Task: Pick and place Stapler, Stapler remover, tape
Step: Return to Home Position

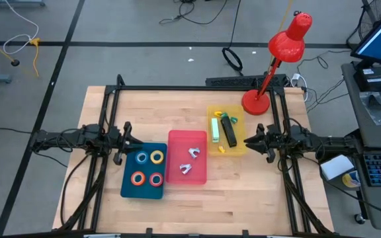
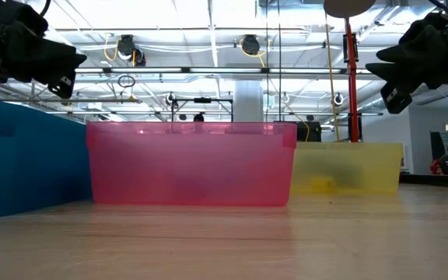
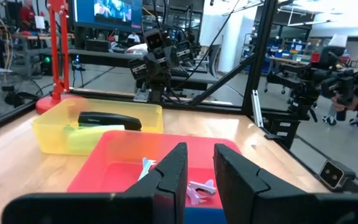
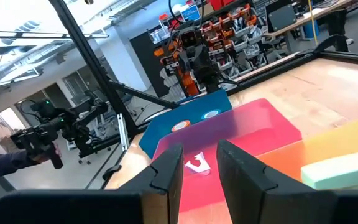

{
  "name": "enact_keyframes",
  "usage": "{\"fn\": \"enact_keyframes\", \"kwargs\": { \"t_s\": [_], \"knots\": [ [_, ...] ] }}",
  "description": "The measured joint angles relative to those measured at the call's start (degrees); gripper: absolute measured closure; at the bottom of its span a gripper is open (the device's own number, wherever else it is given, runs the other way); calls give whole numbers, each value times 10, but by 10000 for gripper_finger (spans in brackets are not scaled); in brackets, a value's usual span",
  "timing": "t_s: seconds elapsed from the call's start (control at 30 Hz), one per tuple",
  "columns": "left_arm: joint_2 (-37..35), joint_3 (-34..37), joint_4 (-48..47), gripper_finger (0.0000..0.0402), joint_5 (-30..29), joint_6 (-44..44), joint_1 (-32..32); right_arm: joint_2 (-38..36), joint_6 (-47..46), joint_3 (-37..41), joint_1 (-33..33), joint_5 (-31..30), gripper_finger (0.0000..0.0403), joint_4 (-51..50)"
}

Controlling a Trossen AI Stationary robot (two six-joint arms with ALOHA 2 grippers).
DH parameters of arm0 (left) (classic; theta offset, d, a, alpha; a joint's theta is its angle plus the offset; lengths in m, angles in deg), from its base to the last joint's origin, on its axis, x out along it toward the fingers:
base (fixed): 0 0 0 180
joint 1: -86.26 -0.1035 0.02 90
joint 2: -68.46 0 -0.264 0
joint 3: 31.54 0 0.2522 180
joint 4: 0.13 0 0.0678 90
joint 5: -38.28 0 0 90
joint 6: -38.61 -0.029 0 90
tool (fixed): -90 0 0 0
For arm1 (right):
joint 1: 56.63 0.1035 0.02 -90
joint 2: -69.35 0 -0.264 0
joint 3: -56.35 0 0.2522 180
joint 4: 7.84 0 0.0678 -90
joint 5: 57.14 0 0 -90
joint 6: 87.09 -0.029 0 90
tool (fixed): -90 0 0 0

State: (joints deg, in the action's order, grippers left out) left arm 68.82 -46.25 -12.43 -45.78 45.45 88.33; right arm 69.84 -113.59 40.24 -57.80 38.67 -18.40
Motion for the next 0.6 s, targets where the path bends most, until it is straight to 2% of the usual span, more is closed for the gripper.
{"fn": "enact_keyframes", "kwargs": {
  "t_s": [0.37, 0.6],
  "knots": [
    [0, 0, 0, 321, 0, -77, 0, -1, 48, 1, 0, 0, 314, 0],
    [0, 0, 0, 321, 0, -61, 0, -1, 51, 2, 0, 0, 314, -9]
  ]
}}
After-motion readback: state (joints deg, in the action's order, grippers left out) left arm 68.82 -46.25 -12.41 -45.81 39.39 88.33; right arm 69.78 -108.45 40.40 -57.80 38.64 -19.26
